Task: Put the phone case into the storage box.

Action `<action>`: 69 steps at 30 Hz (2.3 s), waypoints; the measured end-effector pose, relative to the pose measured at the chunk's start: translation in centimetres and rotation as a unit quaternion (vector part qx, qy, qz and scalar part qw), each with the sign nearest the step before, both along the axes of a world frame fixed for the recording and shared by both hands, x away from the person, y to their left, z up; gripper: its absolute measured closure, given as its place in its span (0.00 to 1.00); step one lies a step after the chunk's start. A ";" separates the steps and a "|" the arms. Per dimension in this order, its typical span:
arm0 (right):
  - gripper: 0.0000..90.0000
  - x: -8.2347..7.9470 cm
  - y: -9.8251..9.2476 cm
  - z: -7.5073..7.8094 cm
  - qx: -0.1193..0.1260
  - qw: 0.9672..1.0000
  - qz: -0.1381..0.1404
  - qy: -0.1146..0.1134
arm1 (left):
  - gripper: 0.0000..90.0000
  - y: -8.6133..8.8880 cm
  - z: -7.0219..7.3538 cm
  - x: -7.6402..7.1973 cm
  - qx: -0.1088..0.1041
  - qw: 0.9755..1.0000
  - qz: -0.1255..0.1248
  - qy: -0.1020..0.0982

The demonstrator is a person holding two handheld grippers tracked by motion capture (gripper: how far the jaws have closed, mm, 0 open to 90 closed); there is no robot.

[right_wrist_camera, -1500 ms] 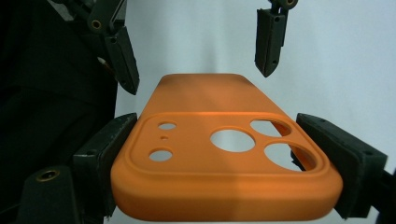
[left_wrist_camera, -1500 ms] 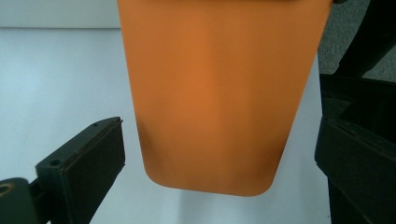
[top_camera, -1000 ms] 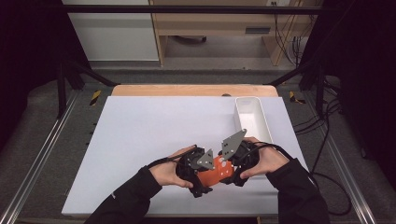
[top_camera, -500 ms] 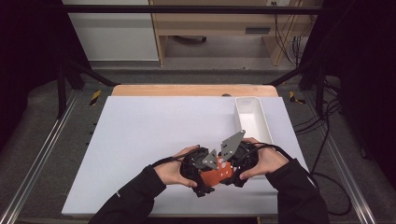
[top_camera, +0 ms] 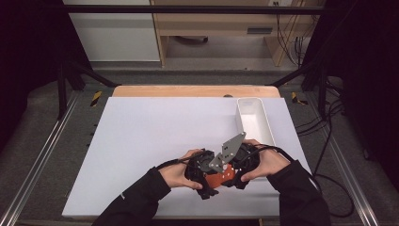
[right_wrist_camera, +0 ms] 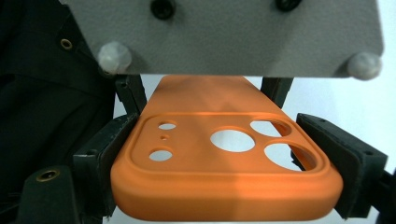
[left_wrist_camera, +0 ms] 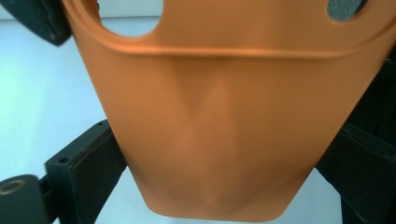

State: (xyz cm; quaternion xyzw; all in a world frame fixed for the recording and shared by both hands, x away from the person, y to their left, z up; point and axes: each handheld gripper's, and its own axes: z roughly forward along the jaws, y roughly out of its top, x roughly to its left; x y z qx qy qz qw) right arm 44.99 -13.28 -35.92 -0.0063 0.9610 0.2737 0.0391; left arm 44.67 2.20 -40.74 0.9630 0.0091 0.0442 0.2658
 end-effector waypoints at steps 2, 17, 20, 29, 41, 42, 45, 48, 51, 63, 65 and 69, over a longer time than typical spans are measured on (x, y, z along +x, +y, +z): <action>0.18 0.0 0.0 0.0 -0.002 1.000 0.001 -0.003 | 0.07 -0.1 0.0 0.0 0.000 1.000 0.000 -0.003; 0.18 -0.1 0.1 -0.1 -0.004 1.000 0.010 -0.009 | 0.17 -0.2 -0.1 0.2 0.007 1.000 0.004 0.005; 0.18 -0.2 0.2 0.0 -0.002 1.000 0.013 -0.014 | 0.17 -0.2 -0.1 0.2 0.005 1.000 0.004 0.002; 0.16 -0.2 0.1 0.1 0.008 1.000 0.015 -0.019 | 0.17 0.1 0.1 0.2 -0.001 1.000 0.006 0.002; 0.04 -0.4 -0.6 0.7 0.046 0.999 0.001 -0.025 | 0.17 0.6 0.3 0.4 -0.021 1.000 0.009 0.005; 0.04 -0.4 -0.9 0.9 0.057 0.998 -0.007 -0.024 | 0.17 0.7 0.3 0.4 -0.023 1.000 0.012 0.005; 0.02 -0.4 -1.6 1.2 0.081 0.996 -0.018 -0.028 | 0.17 1.1 0.3 0.4 -0.033 0.999 0.014 0.004; 0.02 -0.4 -2.4 1.4 0.105 0.994 -0.026 -0.030 | 0.17 1.5 0.4 0.5 -0.040 0.999 0.017 0.002; 0.01 -0.5 -3.3 1.3 0.130 0.990 -0.038 -0.034 | 0.17 1.8 0.3 0.5 -0.052 0.998 0.020 0.002; 0.01 -0.4 -5.1 0.1 0.190 0.978 -0.076 -0.031 | 0.17 3.3 0.2 0.7 -0.089 0.995 0.035 -0.002; 0.01 -0.4 -5.1 0.0 0.195 0.977 -0.079 -0.032 | 0.17 3.5 0.2 0.7 -0.094 0.995 0.036 -0.004; 0.01 -0.3 -5.1 -0.3 0.206 0.975 -0.084 -0.028 | 0.17 3.8 0.2 0.7 -0.103 0.994 0.038 -0.008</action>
